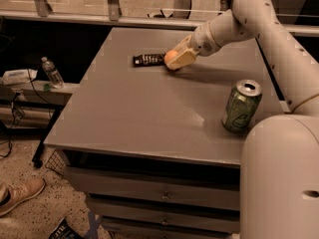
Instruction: Move orange near rxbar chocolate
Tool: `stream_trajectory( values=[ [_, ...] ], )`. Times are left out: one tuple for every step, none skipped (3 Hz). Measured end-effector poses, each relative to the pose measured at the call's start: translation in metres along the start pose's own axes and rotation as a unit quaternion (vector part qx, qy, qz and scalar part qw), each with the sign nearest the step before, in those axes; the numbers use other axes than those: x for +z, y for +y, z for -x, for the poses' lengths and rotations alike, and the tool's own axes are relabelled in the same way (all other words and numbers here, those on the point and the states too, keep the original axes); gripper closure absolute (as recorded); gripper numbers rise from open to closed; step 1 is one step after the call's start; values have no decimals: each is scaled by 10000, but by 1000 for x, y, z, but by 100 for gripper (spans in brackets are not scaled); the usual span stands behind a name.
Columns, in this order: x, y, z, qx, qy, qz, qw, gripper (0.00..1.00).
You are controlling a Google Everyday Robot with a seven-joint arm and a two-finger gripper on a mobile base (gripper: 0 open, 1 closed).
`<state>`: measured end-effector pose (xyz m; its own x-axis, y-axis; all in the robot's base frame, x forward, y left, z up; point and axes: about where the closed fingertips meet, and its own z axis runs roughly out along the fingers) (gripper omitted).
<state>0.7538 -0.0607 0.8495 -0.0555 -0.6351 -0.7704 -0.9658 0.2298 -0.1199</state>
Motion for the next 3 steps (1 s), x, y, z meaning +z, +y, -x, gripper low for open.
stream_trajectory(
  values=[
    [0, 0, 0, 0, 0, 0, 10000, 100],
    [4, 1, 0, 2, -1, 32, 10000, 81],
    [8, 1, 0, 3, -1, 57, 10000, 59]
  ],
)
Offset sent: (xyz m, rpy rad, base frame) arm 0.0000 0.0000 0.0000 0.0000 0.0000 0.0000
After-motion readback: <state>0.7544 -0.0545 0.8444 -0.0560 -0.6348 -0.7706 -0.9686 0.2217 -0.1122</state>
